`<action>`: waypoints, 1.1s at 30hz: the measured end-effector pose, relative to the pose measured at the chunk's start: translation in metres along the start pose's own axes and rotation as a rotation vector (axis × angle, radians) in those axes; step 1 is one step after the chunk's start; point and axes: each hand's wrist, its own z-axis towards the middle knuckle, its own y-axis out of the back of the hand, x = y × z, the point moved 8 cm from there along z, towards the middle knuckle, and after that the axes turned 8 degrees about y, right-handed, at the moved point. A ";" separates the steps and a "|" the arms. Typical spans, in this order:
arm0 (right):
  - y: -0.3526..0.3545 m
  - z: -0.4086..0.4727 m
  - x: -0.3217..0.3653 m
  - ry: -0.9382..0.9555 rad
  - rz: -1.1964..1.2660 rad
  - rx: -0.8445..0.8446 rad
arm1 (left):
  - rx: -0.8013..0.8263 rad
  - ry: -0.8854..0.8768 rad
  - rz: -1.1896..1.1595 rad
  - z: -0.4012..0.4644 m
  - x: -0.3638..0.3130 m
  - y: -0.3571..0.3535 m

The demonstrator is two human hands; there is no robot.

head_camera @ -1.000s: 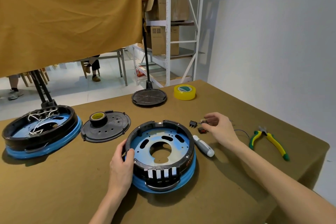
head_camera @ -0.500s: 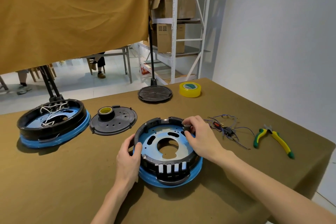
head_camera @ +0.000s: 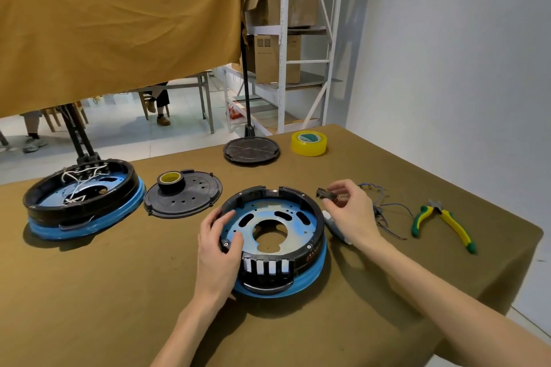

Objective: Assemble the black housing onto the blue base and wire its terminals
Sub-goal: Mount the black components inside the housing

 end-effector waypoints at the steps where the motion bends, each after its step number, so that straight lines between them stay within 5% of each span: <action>1: 0.004 0.004 -0.010 -0.030 -0.076 0.003 | 0.020 0.025 -0.031 0.001 0.003 -0.001; 7: 0.002 0.021 -0.057 -0.081 -0.436 0.257 | 0.045 0.156 -0.165 0.013 0.021 -0.002; 14: -0.018 0.065 -0.057 -0.015 -0.639 0.257 | 0.045 0.152 -0.159 0.014 0.022 0.000; 20: -0.060 0.085 -0.075 -0.066 -0.808 0.571 | 0.065 0.160 -0.151 0.017 0.029 -0.001; 25: -0.045 0.076 -0.078 -0.062 -0.702 0.565 | 0.065 0.153 -0.144 0.016 0.030 -0.002; 30: 0.023 0.063 -0.096 -0.176 -0.602 0.264 | 0.055 0.134 -0.155 0.016 0.027 -0.003; 33: 0.044 0.047 -0.111 -0.247 -0.645 0.362 | 0.044 0.133 -0.156 0.016 0.027 -0.003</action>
